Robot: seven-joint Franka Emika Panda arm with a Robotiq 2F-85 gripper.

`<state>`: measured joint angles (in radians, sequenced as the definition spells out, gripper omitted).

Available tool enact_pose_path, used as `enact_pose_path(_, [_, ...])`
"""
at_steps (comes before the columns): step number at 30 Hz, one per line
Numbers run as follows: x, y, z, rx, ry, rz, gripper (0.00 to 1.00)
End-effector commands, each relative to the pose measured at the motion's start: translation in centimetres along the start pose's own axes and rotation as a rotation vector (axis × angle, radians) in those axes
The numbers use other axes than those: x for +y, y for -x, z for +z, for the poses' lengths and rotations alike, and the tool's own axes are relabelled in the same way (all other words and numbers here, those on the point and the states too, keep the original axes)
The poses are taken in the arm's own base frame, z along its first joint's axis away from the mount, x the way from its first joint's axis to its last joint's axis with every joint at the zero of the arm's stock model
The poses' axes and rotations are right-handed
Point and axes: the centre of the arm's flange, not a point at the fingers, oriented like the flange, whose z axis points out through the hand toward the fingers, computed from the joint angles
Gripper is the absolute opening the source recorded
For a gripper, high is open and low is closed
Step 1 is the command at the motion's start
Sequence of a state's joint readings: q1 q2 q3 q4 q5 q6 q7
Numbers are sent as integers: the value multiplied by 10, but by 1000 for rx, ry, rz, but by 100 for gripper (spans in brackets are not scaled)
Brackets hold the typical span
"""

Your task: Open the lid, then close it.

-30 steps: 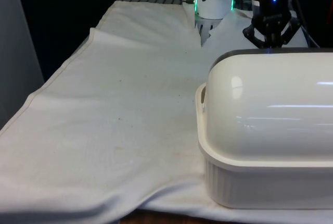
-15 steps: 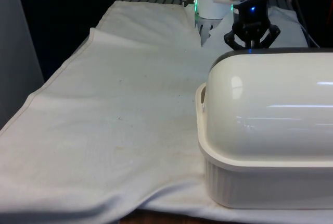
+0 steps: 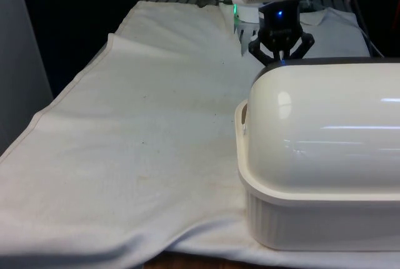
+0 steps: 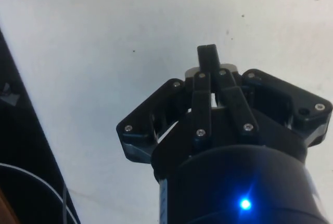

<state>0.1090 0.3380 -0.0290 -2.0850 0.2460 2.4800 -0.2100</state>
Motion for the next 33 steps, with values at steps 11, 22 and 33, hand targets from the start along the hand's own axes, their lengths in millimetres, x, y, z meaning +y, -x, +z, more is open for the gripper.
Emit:
enact_pose_path(11, [22, 4, -10, -4, 31, 20, 0])
enact_pose_path(22, [38, 7, -21, -10, 72, 31, 0])
enact_pose_path(33, [49, 7, -28, -6, 106, 41, 0])
